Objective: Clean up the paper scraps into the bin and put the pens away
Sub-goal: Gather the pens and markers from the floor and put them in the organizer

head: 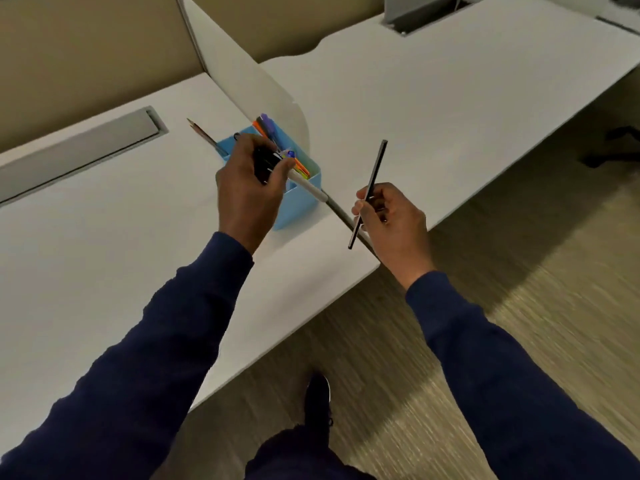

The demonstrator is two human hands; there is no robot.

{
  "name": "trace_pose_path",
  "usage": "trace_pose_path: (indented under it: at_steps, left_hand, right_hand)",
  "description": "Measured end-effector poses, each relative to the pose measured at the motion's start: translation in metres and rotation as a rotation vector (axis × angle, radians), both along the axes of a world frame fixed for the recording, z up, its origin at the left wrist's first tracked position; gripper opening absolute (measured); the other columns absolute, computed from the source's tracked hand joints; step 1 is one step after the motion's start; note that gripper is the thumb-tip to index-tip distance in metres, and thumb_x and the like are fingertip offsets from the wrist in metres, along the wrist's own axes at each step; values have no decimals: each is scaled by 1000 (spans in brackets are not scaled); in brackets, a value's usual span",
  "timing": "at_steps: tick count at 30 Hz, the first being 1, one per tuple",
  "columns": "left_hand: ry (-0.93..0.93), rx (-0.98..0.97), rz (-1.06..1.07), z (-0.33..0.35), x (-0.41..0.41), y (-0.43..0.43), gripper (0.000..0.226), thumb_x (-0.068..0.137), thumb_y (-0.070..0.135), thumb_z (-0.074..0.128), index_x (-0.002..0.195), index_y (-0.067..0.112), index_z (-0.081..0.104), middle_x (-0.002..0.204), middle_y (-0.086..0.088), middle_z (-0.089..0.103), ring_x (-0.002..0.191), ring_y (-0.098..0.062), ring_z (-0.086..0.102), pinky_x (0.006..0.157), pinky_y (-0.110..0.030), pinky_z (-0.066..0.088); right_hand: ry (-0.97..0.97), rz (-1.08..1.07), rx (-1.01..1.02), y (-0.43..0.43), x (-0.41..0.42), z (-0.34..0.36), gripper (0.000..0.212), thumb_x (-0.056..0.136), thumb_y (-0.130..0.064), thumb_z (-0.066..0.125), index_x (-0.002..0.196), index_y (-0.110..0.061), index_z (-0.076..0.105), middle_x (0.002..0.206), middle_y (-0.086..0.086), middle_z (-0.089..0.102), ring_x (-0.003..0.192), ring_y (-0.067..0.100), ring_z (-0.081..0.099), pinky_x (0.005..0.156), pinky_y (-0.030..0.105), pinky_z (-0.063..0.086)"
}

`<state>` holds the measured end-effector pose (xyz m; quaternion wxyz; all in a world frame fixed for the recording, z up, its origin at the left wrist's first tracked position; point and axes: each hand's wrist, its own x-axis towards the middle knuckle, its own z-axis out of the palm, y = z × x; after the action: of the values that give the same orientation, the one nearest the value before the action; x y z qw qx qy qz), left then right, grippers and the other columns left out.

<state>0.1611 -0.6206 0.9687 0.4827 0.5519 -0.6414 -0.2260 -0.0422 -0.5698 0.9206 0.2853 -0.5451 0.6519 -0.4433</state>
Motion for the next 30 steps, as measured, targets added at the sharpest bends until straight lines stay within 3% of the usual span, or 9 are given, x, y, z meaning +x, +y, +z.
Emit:
trace_pose_path:
  at_steps: [8, 14, 18, 21, 25, 30]
  left_hand:
    - [-99, -61, 68, -4, 20, -61, 27, 93, 27, 70, 108, 7, 59, 90, 9, 60, 76, 6, 58, 69, -4, 46]
    - [-294, 15, 13, -32, 18, -80, 27, 92, 34, 69, 107, 15, 59, 98, 1, 70, 81, -16, 61, 74, -37, 57]
    - [-380, 106, -14, -49, 15, -84, 25, 91, 36, 70, 107, 20, 59, 101, 2, 69, 87, -16, 62, 77, -43, 59]
    - [-376, 161, -31, -57, 15, -86, 28, 90, 37, 72, 112, 22, 61, 106, 1, 68, 93, -15, 63, 80, -40, 59]
    - [-387, 83, 4, -51, 14, -87, 41, 93, 42, 67, 124, 15, 60, 125, -7, 59, 113, -18, 54, 87, -24, 45]
    - [-60, 53, -97, -13, 9, -88, 33, 98, 35, 62, 119, 10, 65, 111, -4, 67, 97, -12, 62, 79, -17, 50]
  right_hand:
    - [-28, 7, -16, -48, 25, 13, 15, 96, -27, 61, 109, -21, 66, 93, -3, 74, 88, 15, 72, 81, 42, 61]
    - [-8, 33, -27, -69, 37, 14, 17, 98, -26, 60, 111, -17, 65, 94, -1, 74, 89, 13, 72, 79, 39, 62]
    - [15, 47, -25, -78, 43, 12, 19, 98, -25, 61, 113, -15, 66, 96, 0, 74, 90, 14, 72, 78, 39, 62]
    - [26, 58, -17, -83, 46, 9, 20, 98, -25, 62, 114, -14, 66, 96, -1, 73, 91, 12, 71, 78, 37, 62]
    - [65, 81, -26, -88, 50, 5, 17, 98, -24, 61, 112, -17, 68, 94, -5, 72, 85, 6, 68, 71, 25, 59]
    - [162, 180, -64, -100, 62, 11, 18, 99, -22, 59, 113, -15, 68, 96, -6, 74, 86, 10, 68, 77, 31, 58]
